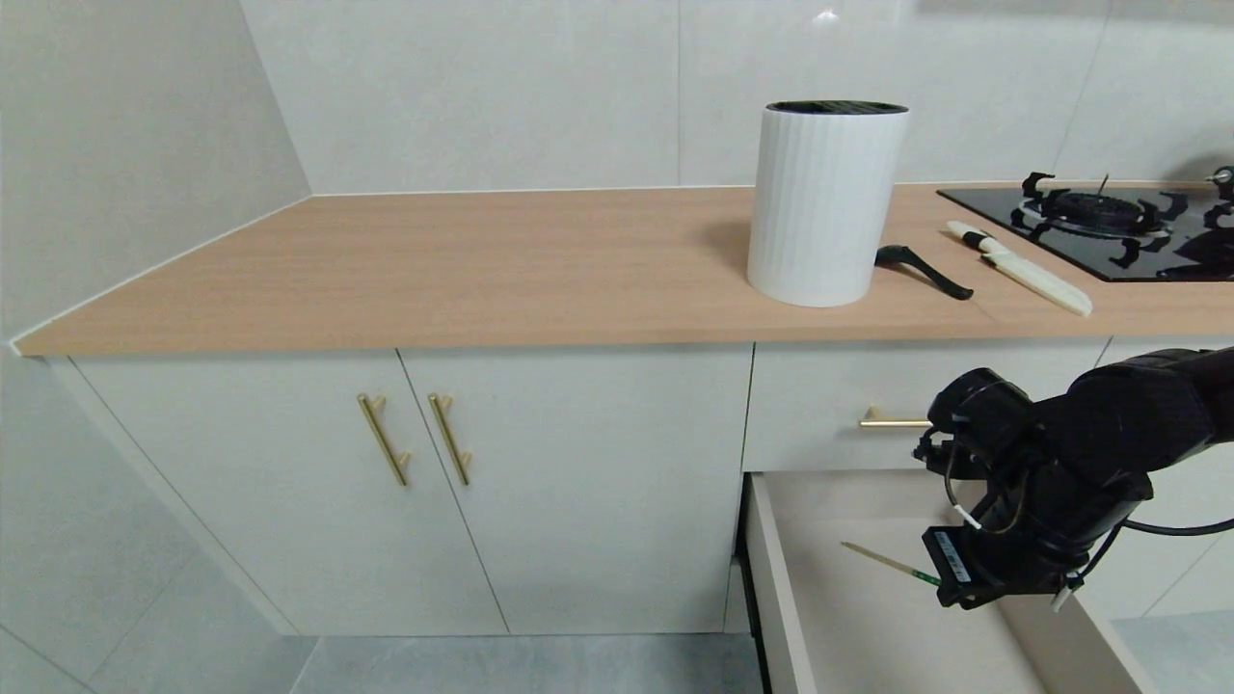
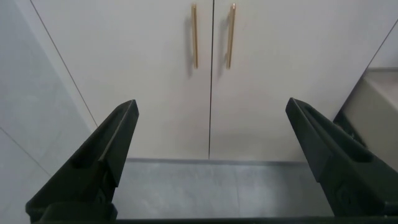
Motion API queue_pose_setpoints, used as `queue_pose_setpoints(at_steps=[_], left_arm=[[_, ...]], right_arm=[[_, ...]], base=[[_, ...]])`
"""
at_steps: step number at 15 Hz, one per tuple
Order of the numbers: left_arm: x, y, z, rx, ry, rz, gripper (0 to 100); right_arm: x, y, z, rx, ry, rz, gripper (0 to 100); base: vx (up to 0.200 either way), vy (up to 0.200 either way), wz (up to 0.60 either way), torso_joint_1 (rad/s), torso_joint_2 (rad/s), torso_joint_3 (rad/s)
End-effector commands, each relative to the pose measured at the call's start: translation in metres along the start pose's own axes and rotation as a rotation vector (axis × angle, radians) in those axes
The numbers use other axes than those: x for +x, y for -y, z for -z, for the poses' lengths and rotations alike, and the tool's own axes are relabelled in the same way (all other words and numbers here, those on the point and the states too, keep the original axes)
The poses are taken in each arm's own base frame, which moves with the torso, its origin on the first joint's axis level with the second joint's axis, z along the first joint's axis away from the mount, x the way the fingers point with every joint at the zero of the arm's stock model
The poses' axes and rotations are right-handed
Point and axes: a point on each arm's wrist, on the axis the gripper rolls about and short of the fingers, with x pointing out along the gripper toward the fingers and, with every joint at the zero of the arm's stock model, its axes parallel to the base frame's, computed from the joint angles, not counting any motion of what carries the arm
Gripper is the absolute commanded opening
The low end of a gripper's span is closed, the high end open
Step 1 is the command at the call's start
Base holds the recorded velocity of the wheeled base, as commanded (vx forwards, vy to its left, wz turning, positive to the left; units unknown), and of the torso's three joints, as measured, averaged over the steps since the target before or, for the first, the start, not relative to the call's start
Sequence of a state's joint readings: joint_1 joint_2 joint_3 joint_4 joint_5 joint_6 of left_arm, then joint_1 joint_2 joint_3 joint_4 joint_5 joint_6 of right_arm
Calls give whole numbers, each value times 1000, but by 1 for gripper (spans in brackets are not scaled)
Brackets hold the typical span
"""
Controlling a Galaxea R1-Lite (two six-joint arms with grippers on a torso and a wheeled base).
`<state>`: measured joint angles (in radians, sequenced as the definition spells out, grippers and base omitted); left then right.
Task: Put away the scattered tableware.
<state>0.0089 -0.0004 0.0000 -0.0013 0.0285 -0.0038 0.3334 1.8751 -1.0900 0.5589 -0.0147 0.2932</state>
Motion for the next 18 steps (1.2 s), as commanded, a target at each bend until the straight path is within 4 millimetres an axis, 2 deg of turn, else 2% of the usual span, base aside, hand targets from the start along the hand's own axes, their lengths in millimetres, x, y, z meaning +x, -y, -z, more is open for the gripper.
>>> queue_pose_setpoints(at_steps=[1,7,9,13,18], left_arm=[[0,0,0,-1,0,-1,100],[0,0,0,-1,0,-1,100],[0,0,0,-1,0,-1,100],[0,0,0,-1,0,-1,100],[0,0,0,-1,0,-1,100]], right_arm=[[-2,0,1,-1,7,1,0],[-9,0,2,-4,26,-5,0],[-5,-6,5,-24,39,-13,0],[26,-13,11,-54,173,52,0],[56,-19,8,-67,133,60,0]], base=[[0,0,0,-163,466,315],[0,0,0,-124,456,327],[0,0,0,-41,266,212],[0,0,0,-12,45,23],[0,0,0,0,0,0]])
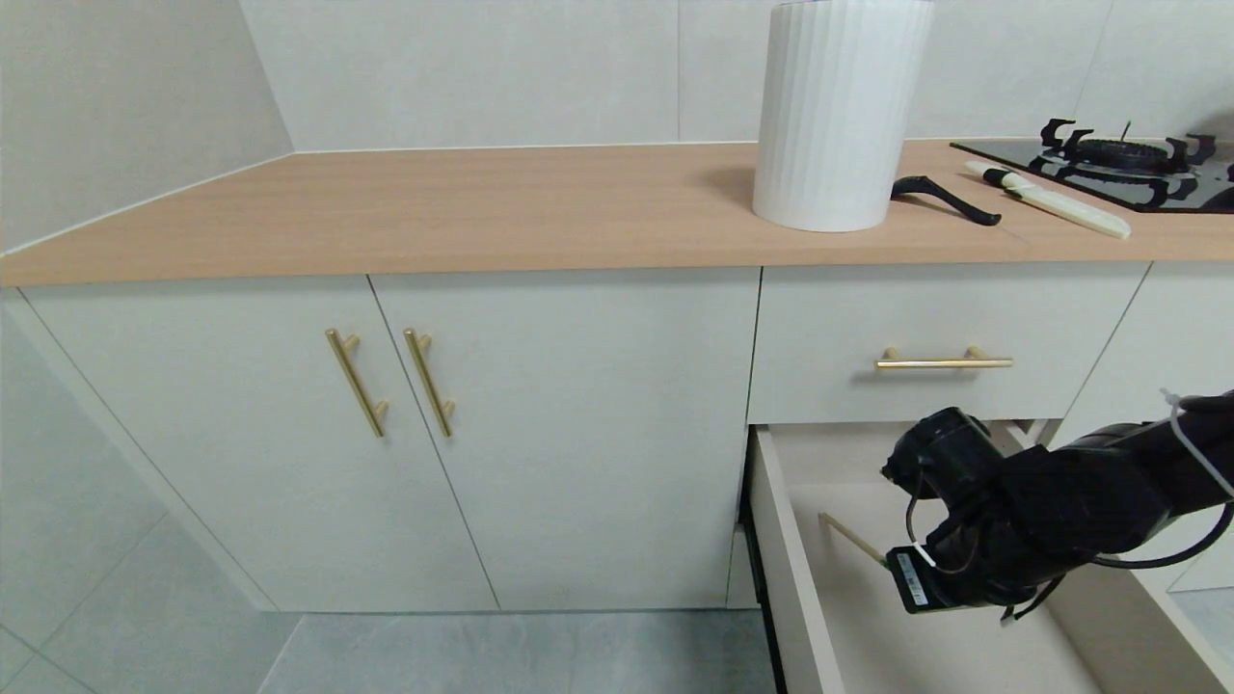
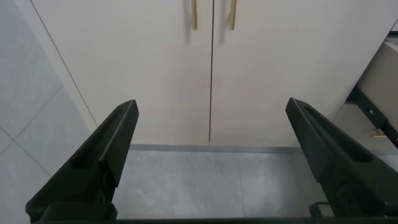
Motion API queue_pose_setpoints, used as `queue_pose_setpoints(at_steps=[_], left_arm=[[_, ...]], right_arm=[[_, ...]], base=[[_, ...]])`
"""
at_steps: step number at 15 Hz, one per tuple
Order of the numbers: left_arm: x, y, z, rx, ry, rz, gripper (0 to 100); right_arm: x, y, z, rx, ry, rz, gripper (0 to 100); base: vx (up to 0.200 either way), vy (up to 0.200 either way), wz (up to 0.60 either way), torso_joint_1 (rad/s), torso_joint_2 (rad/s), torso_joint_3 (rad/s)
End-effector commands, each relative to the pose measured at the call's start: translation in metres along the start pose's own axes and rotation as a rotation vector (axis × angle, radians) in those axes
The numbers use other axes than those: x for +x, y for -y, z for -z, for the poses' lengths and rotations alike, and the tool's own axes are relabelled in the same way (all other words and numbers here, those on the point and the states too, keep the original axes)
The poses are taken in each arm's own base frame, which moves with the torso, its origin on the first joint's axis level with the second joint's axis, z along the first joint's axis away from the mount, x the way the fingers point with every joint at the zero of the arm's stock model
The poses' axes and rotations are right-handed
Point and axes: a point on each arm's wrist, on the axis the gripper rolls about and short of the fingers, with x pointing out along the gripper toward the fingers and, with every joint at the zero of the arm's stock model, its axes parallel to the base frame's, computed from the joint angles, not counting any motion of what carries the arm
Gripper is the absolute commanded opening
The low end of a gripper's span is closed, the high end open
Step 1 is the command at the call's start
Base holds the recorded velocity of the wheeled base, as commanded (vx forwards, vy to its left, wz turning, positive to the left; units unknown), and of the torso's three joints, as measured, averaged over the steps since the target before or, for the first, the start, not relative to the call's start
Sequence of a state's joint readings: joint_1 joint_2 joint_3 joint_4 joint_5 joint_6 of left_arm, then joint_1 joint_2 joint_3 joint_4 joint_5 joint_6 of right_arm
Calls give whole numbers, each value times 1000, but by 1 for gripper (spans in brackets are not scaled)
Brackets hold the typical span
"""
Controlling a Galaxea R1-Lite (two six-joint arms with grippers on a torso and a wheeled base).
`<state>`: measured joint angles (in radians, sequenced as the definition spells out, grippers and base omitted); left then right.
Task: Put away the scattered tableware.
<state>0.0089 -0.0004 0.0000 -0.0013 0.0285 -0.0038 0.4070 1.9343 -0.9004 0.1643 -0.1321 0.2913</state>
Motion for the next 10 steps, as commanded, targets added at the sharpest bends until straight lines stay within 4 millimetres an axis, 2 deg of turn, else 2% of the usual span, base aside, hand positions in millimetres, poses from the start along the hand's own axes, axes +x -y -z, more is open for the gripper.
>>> queue_pose_setpoints(at_steps=[1,3,9,10], left_arm=[[0,0,0,-1,0,-1,100],[0,0,0,-1,0,-1,100],[0,0,0,-1,0,-1,100],[0,0,0,-1,0,-1,100]], right_arm=[[17,-2,3,-8,-43,13,0],[26,-3,6,-8,-41,11,0],[74,-9,17,-22,-77,23,0],[75,-9,17,-22,-78,24,0]], base=[[0,0,0,0,0,0],[0,0,0,0,0,0],[0,0,0,0,0,0],[0,0,0,0,0,0]])
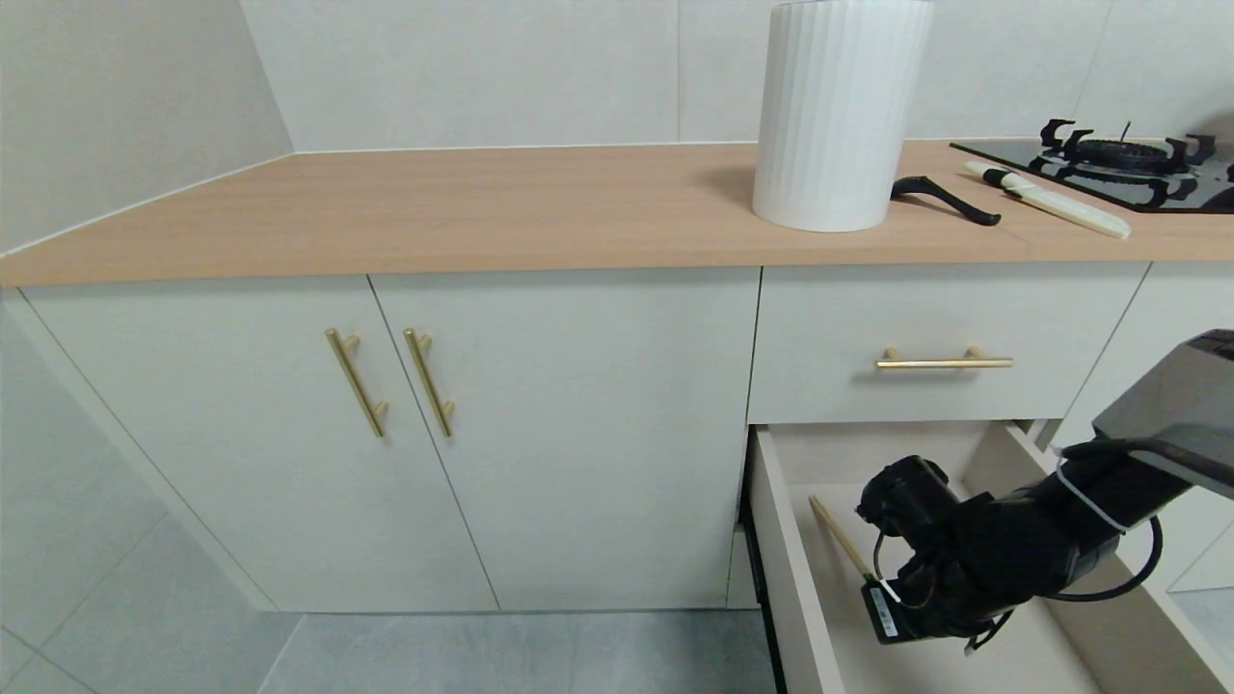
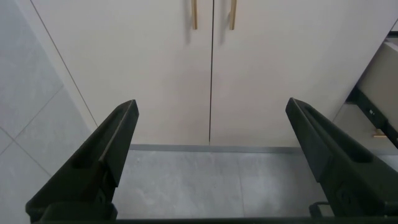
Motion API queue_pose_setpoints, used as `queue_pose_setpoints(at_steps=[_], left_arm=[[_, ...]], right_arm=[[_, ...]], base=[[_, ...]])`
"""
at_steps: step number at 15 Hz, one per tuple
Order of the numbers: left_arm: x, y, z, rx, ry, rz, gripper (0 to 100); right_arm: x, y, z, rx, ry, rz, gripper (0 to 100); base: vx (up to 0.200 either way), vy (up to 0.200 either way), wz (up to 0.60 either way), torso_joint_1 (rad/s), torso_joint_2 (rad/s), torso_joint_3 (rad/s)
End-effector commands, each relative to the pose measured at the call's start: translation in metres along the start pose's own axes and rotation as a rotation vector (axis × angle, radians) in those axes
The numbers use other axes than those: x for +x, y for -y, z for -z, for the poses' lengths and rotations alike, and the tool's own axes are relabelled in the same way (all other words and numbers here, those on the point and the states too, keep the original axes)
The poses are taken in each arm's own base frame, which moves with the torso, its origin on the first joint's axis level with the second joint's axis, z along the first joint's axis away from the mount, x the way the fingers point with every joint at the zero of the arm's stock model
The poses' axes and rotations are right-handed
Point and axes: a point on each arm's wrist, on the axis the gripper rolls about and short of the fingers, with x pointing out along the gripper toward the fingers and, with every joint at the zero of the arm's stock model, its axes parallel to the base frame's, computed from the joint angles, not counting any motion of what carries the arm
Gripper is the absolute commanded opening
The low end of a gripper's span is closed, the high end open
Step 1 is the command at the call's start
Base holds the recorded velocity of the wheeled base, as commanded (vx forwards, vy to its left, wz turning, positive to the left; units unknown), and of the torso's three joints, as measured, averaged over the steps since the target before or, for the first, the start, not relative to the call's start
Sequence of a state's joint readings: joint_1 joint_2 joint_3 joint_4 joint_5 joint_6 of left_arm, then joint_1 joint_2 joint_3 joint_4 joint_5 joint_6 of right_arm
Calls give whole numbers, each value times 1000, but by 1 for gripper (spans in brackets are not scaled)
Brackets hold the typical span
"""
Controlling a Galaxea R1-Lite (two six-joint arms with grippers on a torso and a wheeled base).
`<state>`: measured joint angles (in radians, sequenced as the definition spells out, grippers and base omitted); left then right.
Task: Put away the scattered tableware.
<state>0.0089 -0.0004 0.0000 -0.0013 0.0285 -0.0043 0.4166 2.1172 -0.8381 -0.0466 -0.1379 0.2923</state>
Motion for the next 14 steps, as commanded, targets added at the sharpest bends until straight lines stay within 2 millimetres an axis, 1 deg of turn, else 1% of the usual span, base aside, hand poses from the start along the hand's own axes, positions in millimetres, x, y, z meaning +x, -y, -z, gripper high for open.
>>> queue_pose_setpoints(at_steps=[1,2,3,13,14], left_arm=[[0,0,0,0,0,-1,100],[0,0,0,0,0,-1,100],[0,0,0,0,0,-1,100],[0,0,0,0,0,-1,100],[0,0,0,0,0,-1,100]], right_arm=[[32,-7,11,-26,-51,48,0],[38,-7,11,-24,-24,80,0],[39,-7,11,-24,-23,81,0],[40,-7,10,-10,8,80,0],[40,-7,10,-10,8,80,100]], base=[[0,0,0,0,0,0],[0,0,0,0,0,0],[0,0,0,0,0,0],[0,0,0,0,0,0],[0,0,0,0,0,0]])
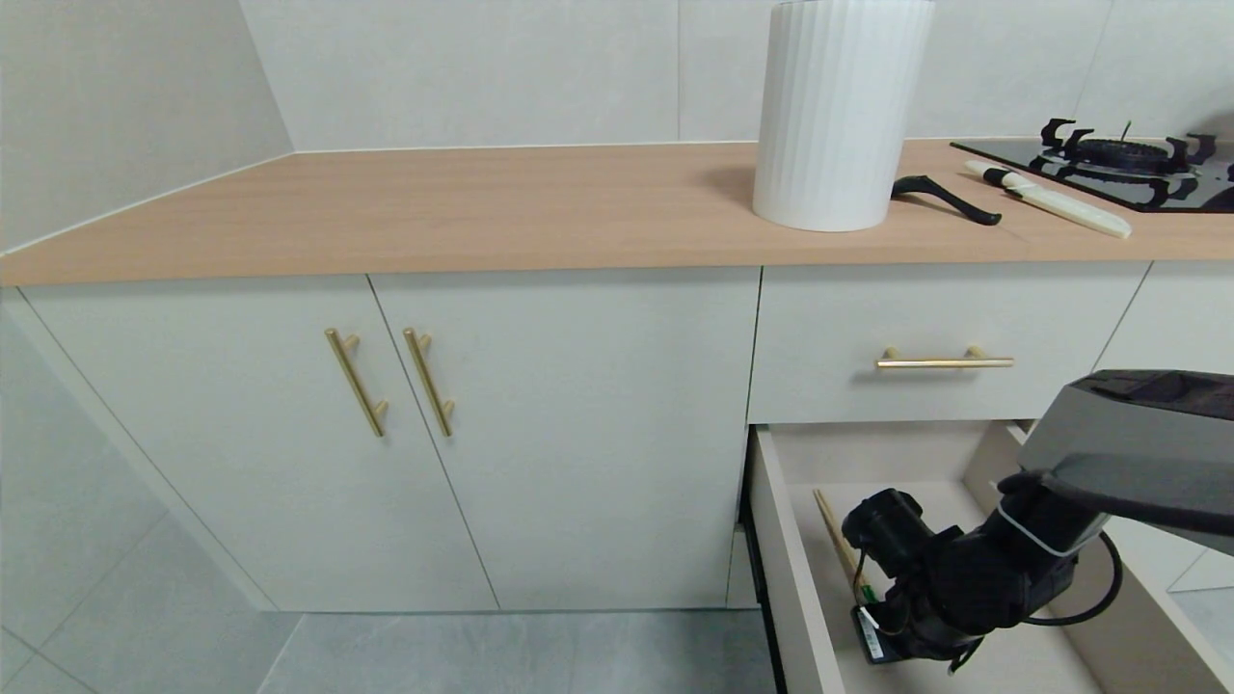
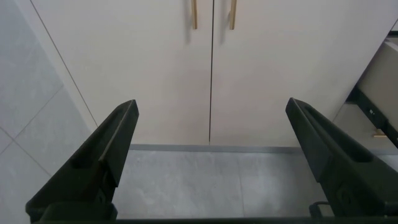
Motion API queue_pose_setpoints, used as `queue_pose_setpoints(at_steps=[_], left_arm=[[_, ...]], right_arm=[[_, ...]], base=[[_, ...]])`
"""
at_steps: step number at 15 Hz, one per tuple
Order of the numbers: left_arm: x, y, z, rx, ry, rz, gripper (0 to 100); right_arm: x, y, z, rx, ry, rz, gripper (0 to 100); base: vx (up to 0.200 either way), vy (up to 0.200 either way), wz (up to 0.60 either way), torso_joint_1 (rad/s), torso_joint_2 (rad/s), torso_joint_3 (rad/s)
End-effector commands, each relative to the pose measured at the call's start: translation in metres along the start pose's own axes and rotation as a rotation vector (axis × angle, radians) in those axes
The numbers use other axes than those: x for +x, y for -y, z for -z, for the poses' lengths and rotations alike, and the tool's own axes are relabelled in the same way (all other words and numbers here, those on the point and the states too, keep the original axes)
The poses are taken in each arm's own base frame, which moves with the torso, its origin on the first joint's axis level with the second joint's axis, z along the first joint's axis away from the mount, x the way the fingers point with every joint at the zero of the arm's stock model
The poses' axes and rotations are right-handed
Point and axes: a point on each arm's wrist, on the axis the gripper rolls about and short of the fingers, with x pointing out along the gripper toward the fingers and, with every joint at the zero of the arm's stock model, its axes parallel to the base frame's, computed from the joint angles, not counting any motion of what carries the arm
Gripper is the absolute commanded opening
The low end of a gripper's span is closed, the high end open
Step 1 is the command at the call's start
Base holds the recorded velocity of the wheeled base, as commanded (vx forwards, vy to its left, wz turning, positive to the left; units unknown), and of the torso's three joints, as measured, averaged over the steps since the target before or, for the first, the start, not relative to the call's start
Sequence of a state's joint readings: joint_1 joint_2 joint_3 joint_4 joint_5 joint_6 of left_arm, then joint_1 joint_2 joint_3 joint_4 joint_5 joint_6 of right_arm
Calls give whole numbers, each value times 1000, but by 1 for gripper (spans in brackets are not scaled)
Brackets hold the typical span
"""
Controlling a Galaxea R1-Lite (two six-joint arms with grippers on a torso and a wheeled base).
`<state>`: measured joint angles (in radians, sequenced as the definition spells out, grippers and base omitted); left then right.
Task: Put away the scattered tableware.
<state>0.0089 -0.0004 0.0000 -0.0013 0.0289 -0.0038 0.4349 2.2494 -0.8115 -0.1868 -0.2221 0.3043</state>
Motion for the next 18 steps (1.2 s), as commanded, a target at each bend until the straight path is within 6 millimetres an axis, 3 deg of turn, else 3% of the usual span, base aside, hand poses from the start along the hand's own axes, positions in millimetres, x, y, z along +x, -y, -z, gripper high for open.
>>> queue_pose_setpoints(at_steps=[1,6,8,9,11,16,18], left_arm=[[0,0,0,-1,0,0,100],[0,0,0,-1,0,0,100],[0,0,0,-1,0,0,100],[0,0,0,-1,0,0,100],[0,0,0,-1,0,0,100],[0,0,0,-1,0,0,100],[0,0,0,-1,0,0,100]], right_arm=[[0,0,0,0,1,0,100],[-6,0,-3,3,19,-4,100],[-32,4,-11,19,87,-27,100],[-32,4,-11,19,87,-27,100],[-96,22,-20,64,228,-73,100],[-200,61,-21,158,454,-108,100],[-229,86,-16,178,562,-84,100]], base=[[0,0,0,0,0,0],[0,0,0,0,0,0],[0,0,0,0,0,0],[0,0,0,0,0,0],[0,0,0,0,0,0],[0,0,0,0,0,0],[0,0,0,0,0,0]])
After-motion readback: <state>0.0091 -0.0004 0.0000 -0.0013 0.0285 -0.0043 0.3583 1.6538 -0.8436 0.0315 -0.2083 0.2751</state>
